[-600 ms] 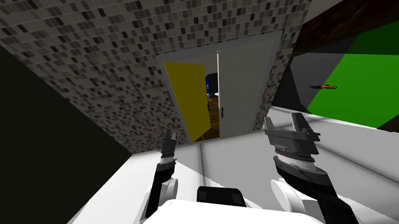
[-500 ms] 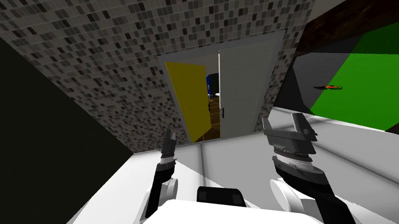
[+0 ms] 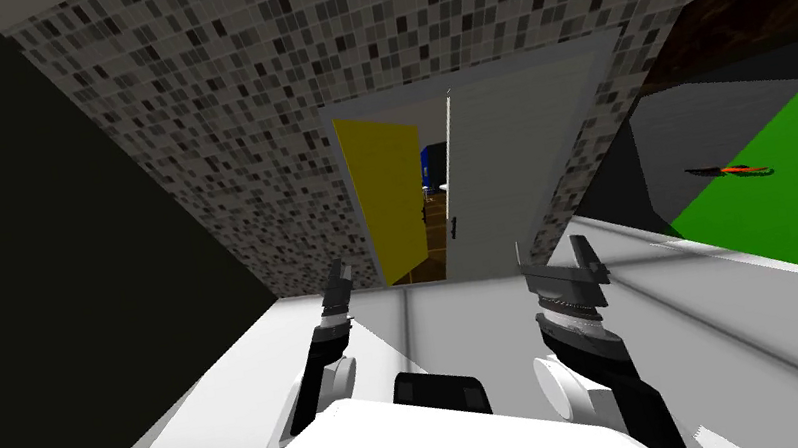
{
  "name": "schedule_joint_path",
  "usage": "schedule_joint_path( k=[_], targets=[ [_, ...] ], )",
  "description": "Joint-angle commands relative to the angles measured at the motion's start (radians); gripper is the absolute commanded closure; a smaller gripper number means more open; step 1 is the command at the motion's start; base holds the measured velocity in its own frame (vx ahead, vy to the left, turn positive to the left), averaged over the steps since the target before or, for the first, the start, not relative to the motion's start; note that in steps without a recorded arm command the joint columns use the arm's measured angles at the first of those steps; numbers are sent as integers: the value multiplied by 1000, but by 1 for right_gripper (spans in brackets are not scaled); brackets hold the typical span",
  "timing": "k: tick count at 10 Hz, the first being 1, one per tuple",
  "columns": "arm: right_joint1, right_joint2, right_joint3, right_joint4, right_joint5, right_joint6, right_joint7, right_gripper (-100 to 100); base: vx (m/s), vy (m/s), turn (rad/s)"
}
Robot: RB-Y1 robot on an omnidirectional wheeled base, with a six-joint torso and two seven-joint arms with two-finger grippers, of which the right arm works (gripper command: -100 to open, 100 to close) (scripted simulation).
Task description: Push the door open
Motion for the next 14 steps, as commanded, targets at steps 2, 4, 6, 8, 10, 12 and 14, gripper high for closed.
schedule_joint_path(
  k=[2,4,6,8,10,12,14],
  targets=[
    [-13,-16,-2,48,-39,-9,-37,-100,80,-56,111],
    [-30,-31,-1,109,-82,-21,-77,-100,84,-64,160],
    [-43,-40,1,155,-114,-31,-106,-100,116,-98,198],
    [-57,-49,2,202,-147,-40,-136,-100,97,-91,123],
    [-71,-57,3,253,-182,-51,-169,-100,73,-87,160],
    [-86,-65,5,304,-218,-61,-202,-100,80,-94,178],
    [-102,-72,6,358,-256,-72,-237,-100,73,-92,159]
  ],
)
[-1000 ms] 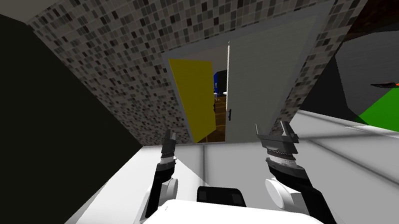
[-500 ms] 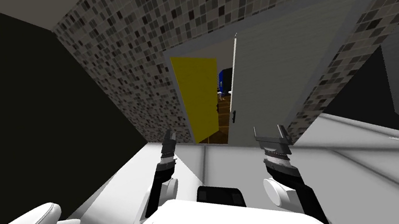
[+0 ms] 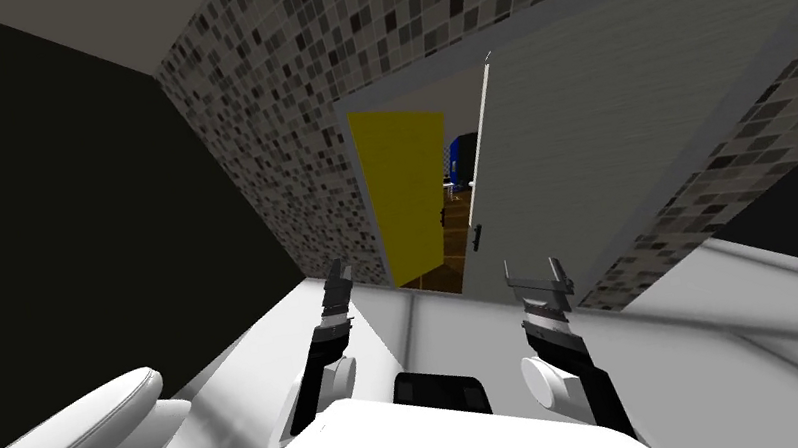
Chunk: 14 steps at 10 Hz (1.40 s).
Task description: Push the door open
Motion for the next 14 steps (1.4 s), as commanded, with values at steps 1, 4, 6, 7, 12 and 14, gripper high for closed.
schedule_joint_path(
  k=[1,4,6,7,12,14],
  targets=[
    [-10,-9,-2,39,-34,-7,-34,-100,78,-92,178],
    [-34,-17,0,122,-92,-24,-87,-100,63,-110,178],
    [-50,-22,1,177,-130,-35,-123,-100,60,-100,162],
    [-58,-24,2,205,-150,-41,-141,-100,75,-117,216],
    [-97,-30,6,343,-246,-69,-229,-100,56,-105,170],
    [-113,-31,7,397,-284,-80,-264,-100,51,-121,170]
  ],
)
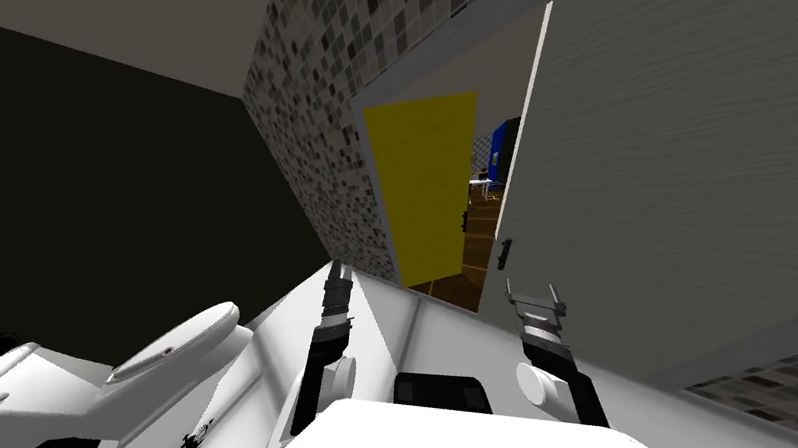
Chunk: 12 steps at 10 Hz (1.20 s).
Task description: Push the door open
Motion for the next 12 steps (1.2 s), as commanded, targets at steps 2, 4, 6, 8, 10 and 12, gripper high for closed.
schedule_joint_path(
  k=[2,4,6,8,10,12],
  targets=[
    [-23,2,2,71,-48,-14,-44,-100,41,-120,185],
    [-37,2,4,122,-84,-24,-76,-100,45,-109,136],
    [-51,3,5,171,-118,-34,-108,-100,53,-101,181],
    [-65,4,6,217,-150,-44,-137,-100,36,-107,133],
    [-71,4,7,240,-166,-48,-152,-100,17,-73,69],
    [-83,6,8,281,-195,-57,-178,-100,28,-89,128]
  ],
)
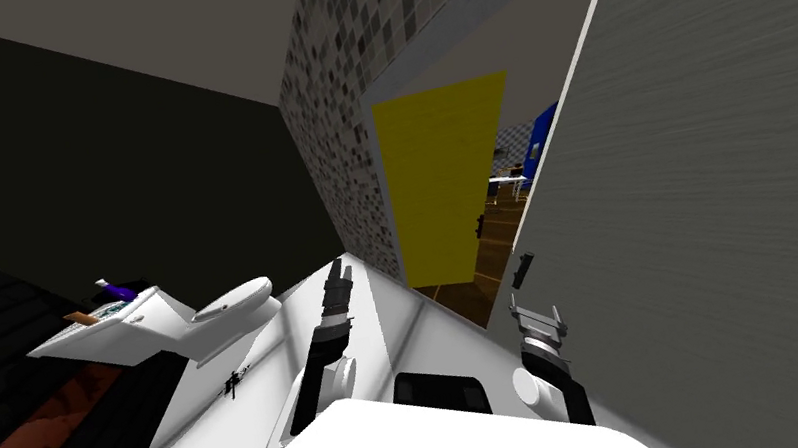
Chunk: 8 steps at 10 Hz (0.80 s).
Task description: Push the door open
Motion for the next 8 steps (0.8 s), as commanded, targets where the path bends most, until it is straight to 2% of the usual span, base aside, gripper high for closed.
schedule_joint_path(
  k=[1,2,3,5,6,8],
  targets=[
    [-12,6,2,47,-36,-11,-32,-100,27,-130,198],
    [-17,7,3,65,-49,-14,-44,-100,31,-146,210],
    [-17,7,3,65,-49,-14,-44,-100,32,-92,38],
    [-26,9,4,97,-71,-21,-64,-100,29,-55,69],
    [-35,11,4,128,-93,-27,-84,-100,28,-96,156],
    [-44,15,5,161,-116,-34,-105,-100,21,-107,119]
  ],
)
